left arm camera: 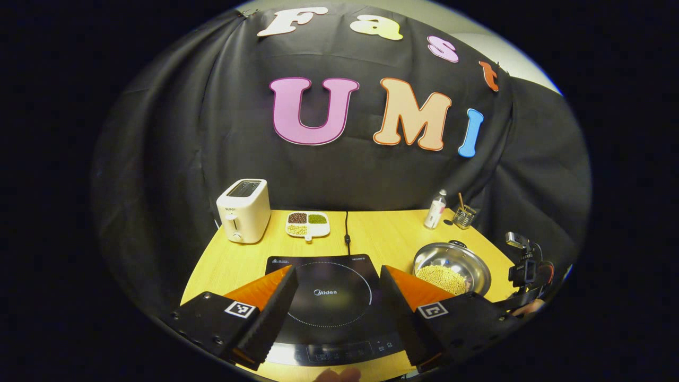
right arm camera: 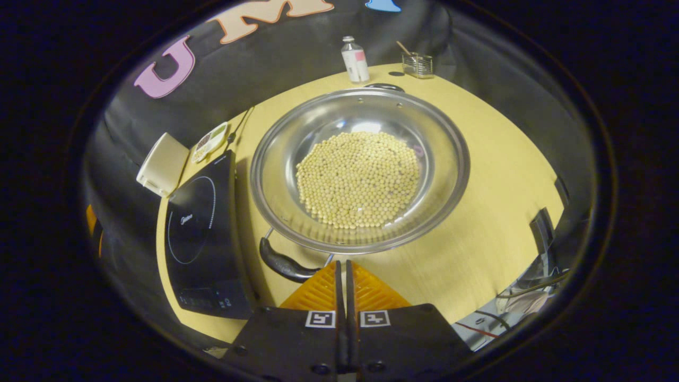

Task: First push the handle of the pot to place it horizontally, then grasp the pot with both hands and set it on the induction cooktop.

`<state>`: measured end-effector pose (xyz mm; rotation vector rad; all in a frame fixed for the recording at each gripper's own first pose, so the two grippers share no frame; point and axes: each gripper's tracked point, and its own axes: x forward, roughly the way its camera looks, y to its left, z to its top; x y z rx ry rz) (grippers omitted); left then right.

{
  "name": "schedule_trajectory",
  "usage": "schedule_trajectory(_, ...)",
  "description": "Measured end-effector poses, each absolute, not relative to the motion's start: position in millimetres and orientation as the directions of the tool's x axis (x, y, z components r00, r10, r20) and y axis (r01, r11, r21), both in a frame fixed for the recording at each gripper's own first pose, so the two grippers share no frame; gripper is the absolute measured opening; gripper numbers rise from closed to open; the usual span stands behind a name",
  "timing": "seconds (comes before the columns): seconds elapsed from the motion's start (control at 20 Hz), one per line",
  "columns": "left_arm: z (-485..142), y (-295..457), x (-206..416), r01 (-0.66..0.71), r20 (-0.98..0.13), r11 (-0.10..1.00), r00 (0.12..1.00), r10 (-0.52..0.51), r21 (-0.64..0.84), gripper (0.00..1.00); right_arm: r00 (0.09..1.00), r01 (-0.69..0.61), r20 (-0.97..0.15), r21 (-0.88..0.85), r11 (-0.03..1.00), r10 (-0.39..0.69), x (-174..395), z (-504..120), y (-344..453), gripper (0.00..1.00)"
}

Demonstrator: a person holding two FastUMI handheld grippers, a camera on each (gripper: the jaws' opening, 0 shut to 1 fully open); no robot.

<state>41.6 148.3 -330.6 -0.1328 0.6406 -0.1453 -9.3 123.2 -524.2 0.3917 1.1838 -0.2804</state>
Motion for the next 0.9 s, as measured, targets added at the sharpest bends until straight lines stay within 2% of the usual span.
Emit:
schedule_trajectory(0.15, -334, 150, 42, 0.092, -0.592, 0.98, 0.786, -0.18, -0.175, 0.95, 0.354, 0.406, -0.935, 0.162, 0.899, 0.009, -1, -525, 140, 0.0)
schedule_trajectory(0.35, -334, 153, 43, 0.091, -0.588, 0.98, 0.789, -0.181, -0.179, 0.95, 0.36, 0.443, -0.932, 0.212, 0.871, 0.044, 16, -525, 158, 0.03)
schedule_trajectory(0.9, -339, 161, 46, 0.058, -0.592, 0.982, 0.791, -0.154, -0.178, 0.95, 0.373, 0.595, -0.921, 0.333, 0.731, 0.115, 63, -531, 198, 0.03)
